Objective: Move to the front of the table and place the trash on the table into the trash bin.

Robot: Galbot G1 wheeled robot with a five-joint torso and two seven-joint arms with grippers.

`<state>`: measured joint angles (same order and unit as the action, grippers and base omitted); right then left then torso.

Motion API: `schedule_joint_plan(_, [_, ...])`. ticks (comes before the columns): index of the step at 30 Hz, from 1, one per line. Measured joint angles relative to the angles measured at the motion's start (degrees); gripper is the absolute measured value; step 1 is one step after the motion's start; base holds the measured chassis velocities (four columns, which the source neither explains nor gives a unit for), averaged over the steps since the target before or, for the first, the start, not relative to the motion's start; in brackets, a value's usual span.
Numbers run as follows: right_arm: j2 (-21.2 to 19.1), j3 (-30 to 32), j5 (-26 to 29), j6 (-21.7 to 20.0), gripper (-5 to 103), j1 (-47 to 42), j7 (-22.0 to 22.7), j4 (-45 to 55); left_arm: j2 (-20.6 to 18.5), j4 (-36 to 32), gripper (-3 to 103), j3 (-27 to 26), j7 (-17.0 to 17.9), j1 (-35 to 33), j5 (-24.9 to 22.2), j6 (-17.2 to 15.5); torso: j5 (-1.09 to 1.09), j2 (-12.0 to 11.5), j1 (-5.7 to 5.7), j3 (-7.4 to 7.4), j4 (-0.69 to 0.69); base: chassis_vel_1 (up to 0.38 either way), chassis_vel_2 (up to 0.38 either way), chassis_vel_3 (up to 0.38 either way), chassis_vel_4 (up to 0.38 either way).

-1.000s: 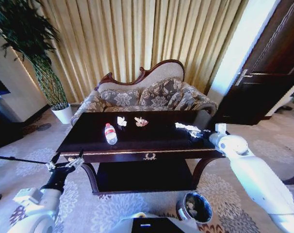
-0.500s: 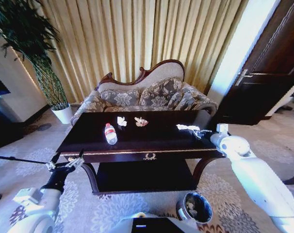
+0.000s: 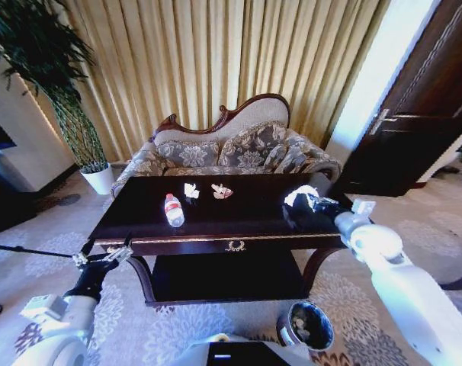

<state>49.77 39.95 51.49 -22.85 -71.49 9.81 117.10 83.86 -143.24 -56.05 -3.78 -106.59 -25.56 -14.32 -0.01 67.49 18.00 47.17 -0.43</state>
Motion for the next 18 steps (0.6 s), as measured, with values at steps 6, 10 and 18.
schedule_joint_plan(6, [4.61, 1.2, -4.89, 5.35, 0, -5.6, 2.99, 6.65, 0.17, 0.0, 100, -0.49, 0.59, 0.52, -1.27, 0.11, 0.0, 0.0, 0.0, 0.0, 0.01, 0.0, 0.0, 0.0, 0.0])
schedule_joint_plan(10, [7.42, 2.18, -7.88, 6.88, 0, -10.26, 3.61, 10.95, 0.2, 0.0, 100, -0.69, 0.78, 0.91, -1.99, 0.12, 0.01, 0.0, 0.0, 0.0, 0.0, 0.0, 0.0, 0.0, 0.0])
schedule_joint_plan(18, [11.82, 3.27, -13.17, 7.24, 0, -18.88, 3.7, 18.4, 0.15, 0.0, 100, -1.06, 0.85, 1.05, -2.67, 0.12, 0.0, 0.0, -0.01, 0.0, 0.0, 0.0, 0.0, 0.0, 0.0])
